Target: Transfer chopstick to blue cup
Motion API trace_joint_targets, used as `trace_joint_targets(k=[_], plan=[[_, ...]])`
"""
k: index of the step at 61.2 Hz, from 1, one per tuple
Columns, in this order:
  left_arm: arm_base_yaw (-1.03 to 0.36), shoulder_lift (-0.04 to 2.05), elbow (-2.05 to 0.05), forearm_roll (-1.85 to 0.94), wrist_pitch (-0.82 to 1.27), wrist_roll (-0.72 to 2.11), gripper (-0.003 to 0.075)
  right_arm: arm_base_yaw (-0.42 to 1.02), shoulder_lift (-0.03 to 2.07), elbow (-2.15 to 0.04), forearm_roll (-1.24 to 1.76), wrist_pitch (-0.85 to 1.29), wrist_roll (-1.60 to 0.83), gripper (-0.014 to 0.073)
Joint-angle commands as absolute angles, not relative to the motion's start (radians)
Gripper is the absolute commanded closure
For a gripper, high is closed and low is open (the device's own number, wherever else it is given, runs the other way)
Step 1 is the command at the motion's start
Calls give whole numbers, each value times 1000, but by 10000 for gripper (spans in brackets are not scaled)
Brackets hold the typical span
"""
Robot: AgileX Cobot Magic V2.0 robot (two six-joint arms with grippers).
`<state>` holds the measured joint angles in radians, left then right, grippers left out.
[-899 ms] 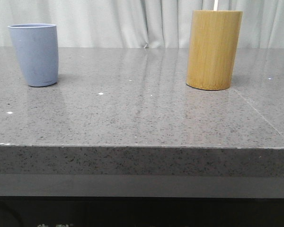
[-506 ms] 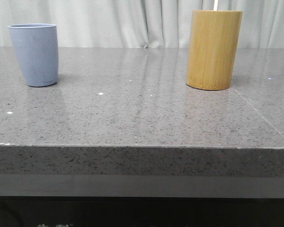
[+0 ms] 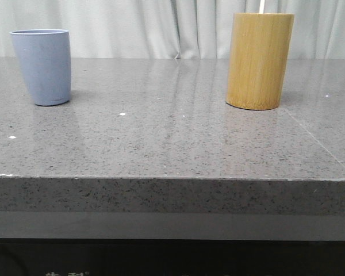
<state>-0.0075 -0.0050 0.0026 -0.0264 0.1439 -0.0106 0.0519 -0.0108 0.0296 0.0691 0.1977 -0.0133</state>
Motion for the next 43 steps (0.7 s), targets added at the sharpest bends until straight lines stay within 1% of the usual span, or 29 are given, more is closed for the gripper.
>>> trace_joint_targets(k=[1, 31, 43], plan=[[-16, -29, 10, -37, 60, -20, 739, 45, -31, 23, 61, 114, -21, 662], [-14, -29, 10, -19, 36, -20, 739, 45, -31, 23, 63, 108, -21, 662], [-14, -29, -11, -29, -124, -20, 739, 45, -31, -13, 63, 25, -21, 662]])
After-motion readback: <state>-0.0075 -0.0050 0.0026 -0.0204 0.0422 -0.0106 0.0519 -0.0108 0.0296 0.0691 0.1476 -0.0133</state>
